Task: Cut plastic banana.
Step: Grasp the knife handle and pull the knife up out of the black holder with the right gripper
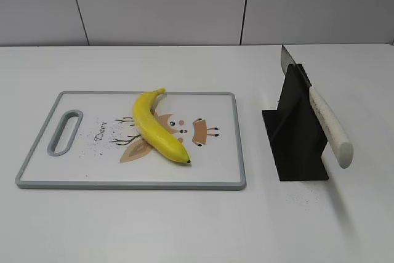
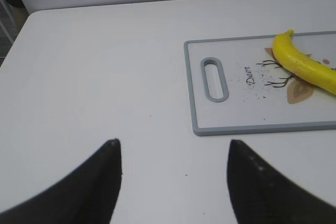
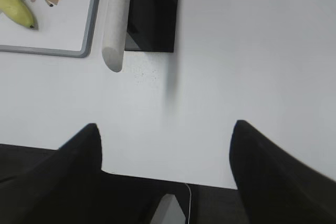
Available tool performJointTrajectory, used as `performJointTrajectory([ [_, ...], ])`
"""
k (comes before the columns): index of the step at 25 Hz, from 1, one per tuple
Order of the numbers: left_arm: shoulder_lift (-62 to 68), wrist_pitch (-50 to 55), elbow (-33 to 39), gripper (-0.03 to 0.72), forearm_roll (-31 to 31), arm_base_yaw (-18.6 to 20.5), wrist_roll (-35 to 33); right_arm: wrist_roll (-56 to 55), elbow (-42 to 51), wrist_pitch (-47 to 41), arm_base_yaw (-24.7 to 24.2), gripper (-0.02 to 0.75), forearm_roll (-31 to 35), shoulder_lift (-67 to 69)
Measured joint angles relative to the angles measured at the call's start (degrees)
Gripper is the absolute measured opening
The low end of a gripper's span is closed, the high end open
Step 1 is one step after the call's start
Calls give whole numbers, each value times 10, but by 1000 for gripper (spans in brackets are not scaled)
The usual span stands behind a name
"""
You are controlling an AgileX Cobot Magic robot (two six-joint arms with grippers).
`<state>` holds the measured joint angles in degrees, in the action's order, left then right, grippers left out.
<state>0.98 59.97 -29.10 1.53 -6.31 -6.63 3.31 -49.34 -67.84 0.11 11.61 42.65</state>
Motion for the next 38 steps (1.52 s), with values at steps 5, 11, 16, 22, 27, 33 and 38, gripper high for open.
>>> performJointTrajectory([
  [5,0,0,0,593,0,0,1,-4,-25,-3,0,591,20,98],
  [11,0,0,0,593,0,0,1,-6,-83,-2,43,591,20,216],
  [16,0,0,0,593,0,0,1,-53,-154,-2,121,591,-41,303],
  [22,0,0,0,593,0,0,1,-126,-209,-1,210,591,-89,396],
  [27,0,0,0,593,0,0,1,-152,-214,-1,224,540,-95,468],
  [33,0,0,0,592,0,0,1,-160,-214,-1,224,504,-102,535],
  [38,0,0,0,592,0,0,1,-171,-214,7,224,503,-110,565],
])
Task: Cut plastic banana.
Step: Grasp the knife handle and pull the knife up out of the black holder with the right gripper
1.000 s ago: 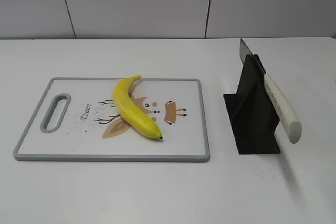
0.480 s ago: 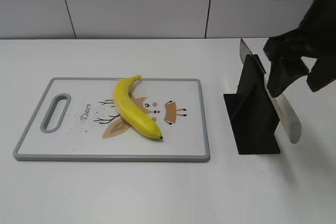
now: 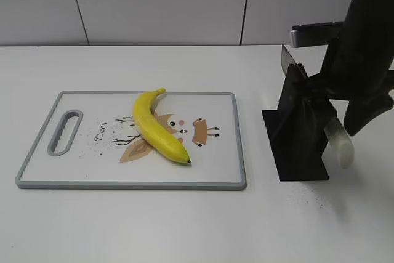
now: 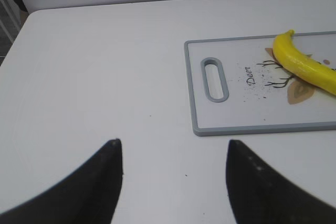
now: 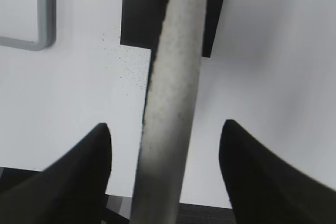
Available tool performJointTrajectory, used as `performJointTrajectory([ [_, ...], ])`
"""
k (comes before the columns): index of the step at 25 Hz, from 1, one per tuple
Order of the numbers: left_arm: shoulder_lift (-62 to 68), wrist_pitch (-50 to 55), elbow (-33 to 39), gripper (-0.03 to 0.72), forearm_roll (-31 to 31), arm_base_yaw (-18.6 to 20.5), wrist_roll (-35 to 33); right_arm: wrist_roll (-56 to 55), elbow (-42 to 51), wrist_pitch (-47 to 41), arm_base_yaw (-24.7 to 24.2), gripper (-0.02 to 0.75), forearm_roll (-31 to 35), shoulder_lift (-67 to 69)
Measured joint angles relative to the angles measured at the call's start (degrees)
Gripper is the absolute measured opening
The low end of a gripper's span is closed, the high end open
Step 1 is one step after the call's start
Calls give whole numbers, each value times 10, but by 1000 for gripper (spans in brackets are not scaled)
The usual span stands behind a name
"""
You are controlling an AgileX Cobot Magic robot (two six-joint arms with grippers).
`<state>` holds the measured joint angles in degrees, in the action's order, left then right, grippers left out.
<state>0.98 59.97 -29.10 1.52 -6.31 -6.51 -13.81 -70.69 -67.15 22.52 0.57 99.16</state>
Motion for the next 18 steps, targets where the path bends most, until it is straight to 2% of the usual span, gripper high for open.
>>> performJointTrajectory([
  [3,0,0,0,591,0,0,0,-8,0,4,0,496,-1,8],
  [9,0,0,0,592,-1,0,0,-13,-1,4,0,405,0,26],
  [11,0,0,0,591,-1,0,0,-14,-4,-1,1,355,2,26],
  [14,0,0,0,591,-1,0,0,-15,-7,-6,0,215,8,23],
  [15,0,0,0,591,-1,0,0,-18,-7,-6,0,190,10,22],
  [18,0,0,0,591,-1,0,0,-19,-7,-6,0,192,13,21],
])
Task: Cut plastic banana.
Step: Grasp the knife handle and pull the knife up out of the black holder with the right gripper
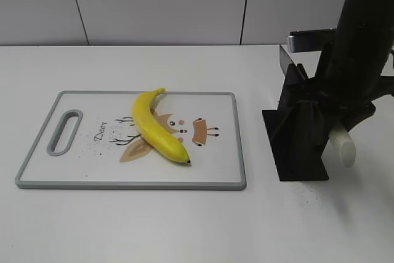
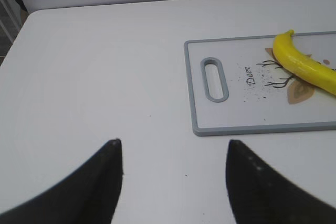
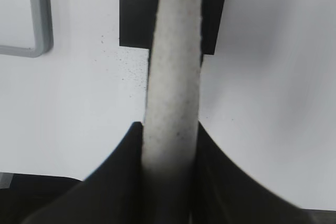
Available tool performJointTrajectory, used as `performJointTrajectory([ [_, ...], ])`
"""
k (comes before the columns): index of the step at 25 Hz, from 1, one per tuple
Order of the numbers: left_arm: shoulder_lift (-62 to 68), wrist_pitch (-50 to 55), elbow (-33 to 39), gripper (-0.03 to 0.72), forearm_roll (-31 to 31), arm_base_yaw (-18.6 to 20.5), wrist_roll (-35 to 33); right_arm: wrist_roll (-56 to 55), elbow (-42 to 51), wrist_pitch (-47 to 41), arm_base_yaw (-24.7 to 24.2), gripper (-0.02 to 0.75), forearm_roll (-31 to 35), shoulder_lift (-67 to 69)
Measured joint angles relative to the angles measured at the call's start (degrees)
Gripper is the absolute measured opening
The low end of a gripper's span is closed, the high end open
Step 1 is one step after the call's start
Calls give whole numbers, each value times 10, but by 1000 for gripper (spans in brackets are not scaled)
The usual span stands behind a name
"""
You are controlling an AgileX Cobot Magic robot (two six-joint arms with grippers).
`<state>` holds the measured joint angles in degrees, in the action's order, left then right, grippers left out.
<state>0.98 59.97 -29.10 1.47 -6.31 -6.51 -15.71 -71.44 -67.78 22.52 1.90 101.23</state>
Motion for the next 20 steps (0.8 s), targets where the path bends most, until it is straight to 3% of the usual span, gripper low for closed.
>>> performJointTrajectory([
  [20,0,0,0,591,0,0,0,-10,1,-13,-2,191,34,-81],
])
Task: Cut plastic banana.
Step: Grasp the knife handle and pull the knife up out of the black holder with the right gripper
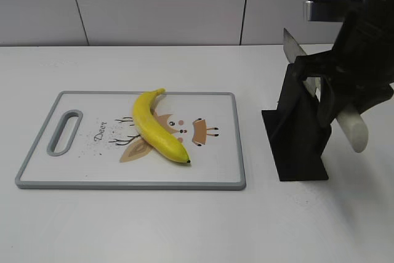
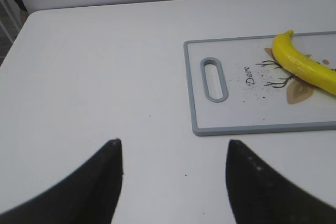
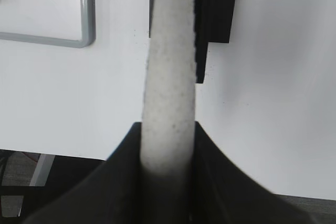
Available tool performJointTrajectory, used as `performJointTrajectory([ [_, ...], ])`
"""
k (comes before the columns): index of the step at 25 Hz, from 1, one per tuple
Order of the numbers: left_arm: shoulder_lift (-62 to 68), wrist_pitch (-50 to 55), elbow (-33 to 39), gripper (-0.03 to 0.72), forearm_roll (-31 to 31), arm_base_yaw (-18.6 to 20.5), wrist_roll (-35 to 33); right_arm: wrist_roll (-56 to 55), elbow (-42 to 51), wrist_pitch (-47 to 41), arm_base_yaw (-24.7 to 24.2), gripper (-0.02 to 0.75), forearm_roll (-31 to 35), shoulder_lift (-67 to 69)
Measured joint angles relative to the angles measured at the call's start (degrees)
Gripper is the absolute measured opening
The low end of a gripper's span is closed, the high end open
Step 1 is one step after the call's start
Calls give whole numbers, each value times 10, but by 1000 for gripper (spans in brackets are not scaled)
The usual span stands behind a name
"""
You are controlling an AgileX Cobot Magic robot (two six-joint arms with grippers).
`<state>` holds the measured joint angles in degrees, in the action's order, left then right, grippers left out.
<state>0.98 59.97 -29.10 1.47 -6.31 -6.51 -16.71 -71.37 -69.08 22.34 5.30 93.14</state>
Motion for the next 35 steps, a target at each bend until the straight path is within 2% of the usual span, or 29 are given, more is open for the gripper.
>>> performJointTrajectory([
  [13,0,0,0,590,0,0,0,42,-28,-1,3,183,-25,-77],
  [20,0,0,0,589,0,0,0,230,-82,12,3,183,-24,-84],
  [27,32,-21,-25,589,-2,0,-7,520,-90,49,3,183,23,-82],
  [31,98,-56,-48,589,8,-1,-50,664,-91,51,3,183,63,-61],
  [35,188,-105,-65,589,52,-1,-118,755,-92,53,3,183,78,-24],
])
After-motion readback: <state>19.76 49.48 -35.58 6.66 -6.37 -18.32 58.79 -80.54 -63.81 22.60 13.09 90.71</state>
